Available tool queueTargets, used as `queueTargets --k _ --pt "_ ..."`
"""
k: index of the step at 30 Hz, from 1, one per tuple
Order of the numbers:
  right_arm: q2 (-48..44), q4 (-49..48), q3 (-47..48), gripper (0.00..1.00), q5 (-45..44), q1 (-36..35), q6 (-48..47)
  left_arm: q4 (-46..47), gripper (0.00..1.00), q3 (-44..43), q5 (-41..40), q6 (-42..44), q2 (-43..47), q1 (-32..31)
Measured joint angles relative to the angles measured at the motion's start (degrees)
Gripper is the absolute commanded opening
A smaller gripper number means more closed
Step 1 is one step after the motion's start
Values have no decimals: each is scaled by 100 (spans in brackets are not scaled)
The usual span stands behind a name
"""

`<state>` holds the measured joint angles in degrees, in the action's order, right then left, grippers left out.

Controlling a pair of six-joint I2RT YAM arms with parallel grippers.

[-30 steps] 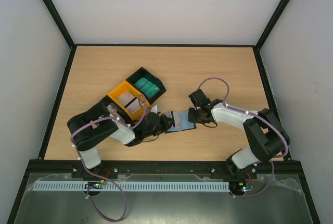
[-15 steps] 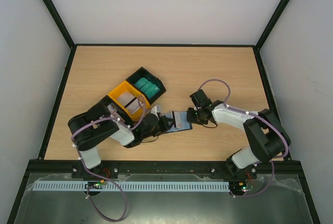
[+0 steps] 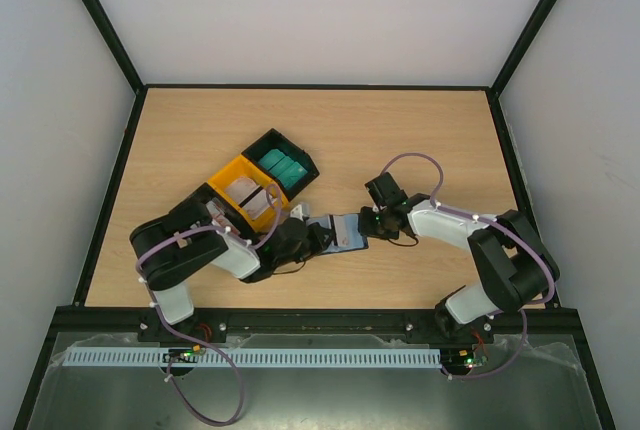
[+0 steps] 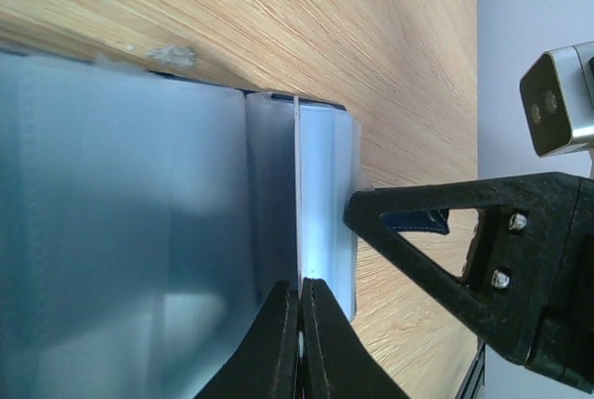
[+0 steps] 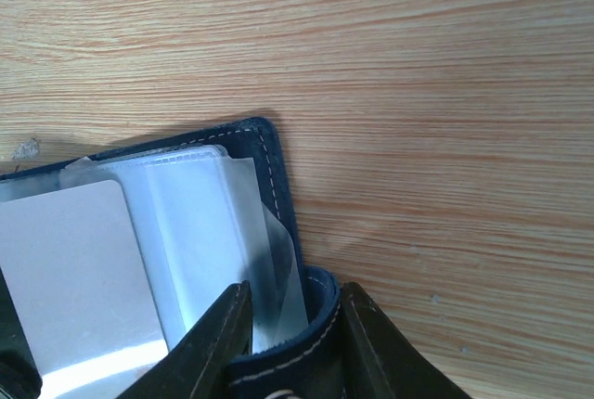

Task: Put the credit cards into the card holder
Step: Insert the credit card into the card holder.

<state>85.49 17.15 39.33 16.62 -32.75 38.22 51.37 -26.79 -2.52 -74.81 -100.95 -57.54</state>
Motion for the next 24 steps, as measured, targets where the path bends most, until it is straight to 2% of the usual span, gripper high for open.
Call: queueTargets --k 11,24 --pt "-57 -138 -90 27 254 2 4 11 3 -415 195 -9 -400 -68" --pt "-125 -282 -210 29 682 0 212 -769 23 -811 227 -59 -407 -70"
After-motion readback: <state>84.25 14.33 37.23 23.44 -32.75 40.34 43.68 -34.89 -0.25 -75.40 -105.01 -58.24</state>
